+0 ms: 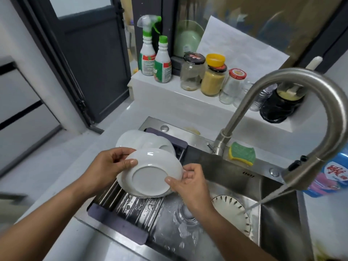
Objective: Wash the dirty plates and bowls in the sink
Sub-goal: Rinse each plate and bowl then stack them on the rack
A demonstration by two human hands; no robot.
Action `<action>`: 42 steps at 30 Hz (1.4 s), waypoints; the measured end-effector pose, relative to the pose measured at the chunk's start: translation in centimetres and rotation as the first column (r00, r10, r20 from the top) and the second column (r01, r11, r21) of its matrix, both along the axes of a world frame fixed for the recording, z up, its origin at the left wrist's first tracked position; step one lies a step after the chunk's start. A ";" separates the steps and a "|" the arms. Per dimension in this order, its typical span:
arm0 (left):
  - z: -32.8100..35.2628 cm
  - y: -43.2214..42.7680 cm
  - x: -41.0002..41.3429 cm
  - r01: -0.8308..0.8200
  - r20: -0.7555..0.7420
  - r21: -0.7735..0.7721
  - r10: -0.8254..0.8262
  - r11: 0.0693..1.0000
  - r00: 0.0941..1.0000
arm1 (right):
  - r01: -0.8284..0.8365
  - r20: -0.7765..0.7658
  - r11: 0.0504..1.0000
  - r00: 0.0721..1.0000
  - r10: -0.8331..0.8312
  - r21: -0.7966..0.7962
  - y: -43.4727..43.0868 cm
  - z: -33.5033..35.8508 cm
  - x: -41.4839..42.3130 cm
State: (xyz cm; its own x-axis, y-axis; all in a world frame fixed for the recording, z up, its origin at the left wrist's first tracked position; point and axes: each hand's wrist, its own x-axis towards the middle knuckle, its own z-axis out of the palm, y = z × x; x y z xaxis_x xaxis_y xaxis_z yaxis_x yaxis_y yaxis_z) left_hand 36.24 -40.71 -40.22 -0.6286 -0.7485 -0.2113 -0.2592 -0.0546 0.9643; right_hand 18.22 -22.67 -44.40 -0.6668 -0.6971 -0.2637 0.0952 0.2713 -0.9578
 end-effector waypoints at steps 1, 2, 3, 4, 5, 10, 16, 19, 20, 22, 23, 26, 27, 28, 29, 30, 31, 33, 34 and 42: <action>-0.5 -0.2 0.4 -0.003 0.007 0.003 0.003 1.000 1.000 | 0.000 0.003 1.000 1.000 0.000 0.017 -0.4 -0.4 0.5; -1.0 -0.5 1.0 -0.009 0.012 0.009 0.009 1.000 1.000 | -0.001 0.000 0.999 1.000 0.001 0.034 -0.8 -0.8 1.1; -1.4 -0.6 1.3 -0.013 0.020 0.013 0.013 1.000 1.000 | 0.004 -0.008 0.999 1.000 -0.003 0.048 -1.0 -1.2 1.5; -1.9 -0.8 1.8 -0.020 0.040 0.012 0.019 1.000 0.999 | 0.005 -0.023 0.998 1.000 -0.004 0.067 -1.3 -1.7 1.9; -2.4 -1.1 2.3 -0.023 0.069 0.003 0.023 1.000 0.997 | 0.002 -0.037 0.996 0.999 0.002 0.088 -1.6 -2.0 2.4; -5.2 -1.7 3.7 -0.061 0.185 -0.082 0.075 0.995 0.980 | -0.024 -0.079 0.987 0.996 0.037 0.162 -2.2 -2.6 3.8; -7.0 -1.2 3.5 -0.062 0.188 -0.121 0.084 0.991 0.979 | -0.008 -0.108 0.975 0.994 0.033 0.222 -2.4 -3.8 4.4; -7.7 -1.2 3.4 -0.090 0.157 -0.102 0.106 0.991 0.982 | 0.012 -0.139 0.971 0.990 0.023 0.240 -2.4 -4.2 4.3; -7.9 -1.1 3.4 -0.102 0.153 -0.098 0.116 0.990 0.981 | 0.018 -0.148 0.970 0.989 0.018 0.242 -2.4 -4.4 4.3; -8.3 -1.0 3.2 -0.149 0.136 -0.090 0.161 0.985 0.978 | 0.026 -0.171 0.967 0.985 0.018 0.252 -2.6 -4.8 4.3; -8.4 -0.9 3.1 -0.178 0.130 -0.091 0.189 0.980 0.973 | 0.030 -0.181 0.965 0.983 0.018 0.261 -2.7 -5.0 4.4; -8.6 -0.4 2.8 -0.220 0.135 -0.123 0.236 0.968 0.962 | 0.025 -0.188 0.962 0.982 0.027 0.271 -2.8 -5.1 4.5; -8.6 -0.2 2.8 -0.222 0.136 -0.139 0.241 0.965 0.961 | 0.021 -0.188 0.962 0.982 0.032 0.273 -2.8 -5.1 4.5; -8.6 -0.1 2.8 -0.220 0.132 -0.158 0.241 0.963 0.961 | 0.018 -0.194 0.961 0.980 0.037 0.275 -2.8 -5.1 4.4; -8.5 0.1 2.8 -0.212 0.130 -0.178 0.237 0.961 0.963 | 0.015 -0.203 0.960 0.978 0.044 0.280 -2.8 -5.0 4.4; -8.4 0.2 2.7 -0.204 0.128 -0.200 0.231 0.958 0.964 | 0.011 -0.212 0.958 0.976 0.051 0.285 -2.7 -4.9 4.4; -8.3 0.3 2.7 -0.195 0.128 -0.222 0.227 0.955 0.965 | 0.009 -0.218 0.957 0.974 0.057 0.289 -2.7 -4.8 4.3; -7.9 0.6 2.5 -0.172 0.128 -0.273 0.213 0.947 0.969 | 0.001 -0.228 0.957 0.971 0.068 0.291 -2.7 -4.9 4.1; -7.7 0.8 2.4 -0.154 0.124 -0.305 0.200 0.940 0.972 | -0.003 -0.234 0.957 0.969 0.075 0.292 -2.6 -4.9 4.0; -5.8 3.2 -0.6 0.111 0.149 -0.553 -0.034 0.826 0.988 | -0.025 -0.183 0.970 0.980 0.071 0.242 -1.8 -4.2 2.4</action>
State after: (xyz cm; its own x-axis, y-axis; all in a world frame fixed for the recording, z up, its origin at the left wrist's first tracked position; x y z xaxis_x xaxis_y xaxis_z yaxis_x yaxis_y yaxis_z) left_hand 35.62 -37.53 -46.04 -0.6827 -0.7158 0.1469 -0.3626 0.5064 0.7824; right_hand 20.58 -24.44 -48.57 -0.6876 -0.6620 -0.2981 -0.1002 0.4931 -0.8642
